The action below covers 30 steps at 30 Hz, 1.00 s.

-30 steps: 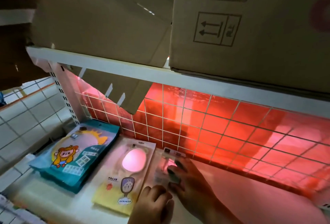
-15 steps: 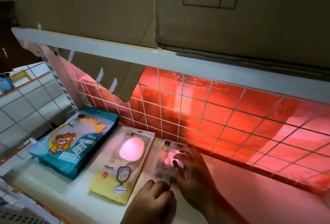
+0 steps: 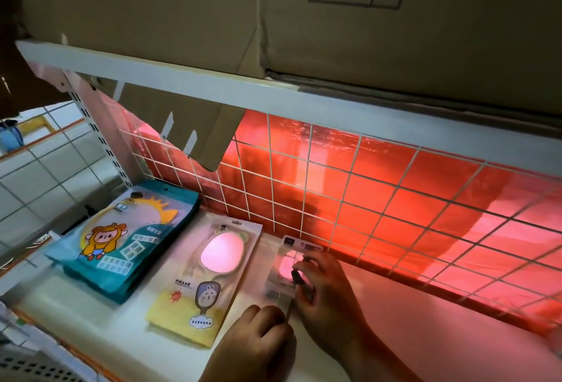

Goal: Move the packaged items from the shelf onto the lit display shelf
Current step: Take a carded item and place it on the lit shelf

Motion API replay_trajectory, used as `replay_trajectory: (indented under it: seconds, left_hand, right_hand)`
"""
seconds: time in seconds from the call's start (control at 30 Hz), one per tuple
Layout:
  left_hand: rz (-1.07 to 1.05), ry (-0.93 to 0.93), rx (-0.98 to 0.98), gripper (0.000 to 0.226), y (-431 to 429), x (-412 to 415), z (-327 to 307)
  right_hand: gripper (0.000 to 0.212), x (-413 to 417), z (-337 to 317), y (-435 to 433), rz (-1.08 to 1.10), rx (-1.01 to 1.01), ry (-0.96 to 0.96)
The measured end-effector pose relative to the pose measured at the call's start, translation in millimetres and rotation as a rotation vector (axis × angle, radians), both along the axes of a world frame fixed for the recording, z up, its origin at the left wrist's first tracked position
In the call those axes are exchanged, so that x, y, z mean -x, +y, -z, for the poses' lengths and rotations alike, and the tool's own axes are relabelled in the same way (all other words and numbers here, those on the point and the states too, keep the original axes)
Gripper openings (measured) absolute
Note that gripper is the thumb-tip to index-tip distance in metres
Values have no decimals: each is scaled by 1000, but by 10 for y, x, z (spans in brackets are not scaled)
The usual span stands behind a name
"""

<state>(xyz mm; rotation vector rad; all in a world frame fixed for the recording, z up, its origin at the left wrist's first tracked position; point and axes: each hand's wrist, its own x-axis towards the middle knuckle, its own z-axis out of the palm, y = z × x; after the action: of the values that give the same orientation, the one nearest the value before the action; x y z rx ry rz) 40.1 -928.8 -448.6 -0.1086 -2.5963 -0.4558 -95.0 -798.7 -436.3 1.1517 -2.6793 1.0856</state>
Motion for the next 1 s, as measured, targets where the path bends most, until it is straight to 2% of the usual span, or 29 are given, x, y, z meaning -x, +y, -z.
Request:
replay_trajectory:
  seconds: [0.47, 1.0]
  left_hand:
    - [12, -15, 8, 11, -6, -16, 45]
    - [-34, -43, 16, 11, 9, -32, 42]
  right_hand:
    - [20, 1, -5, 15, 50, -28, 35]
    - [23, 10, 13, 8, 63, -30, 53]
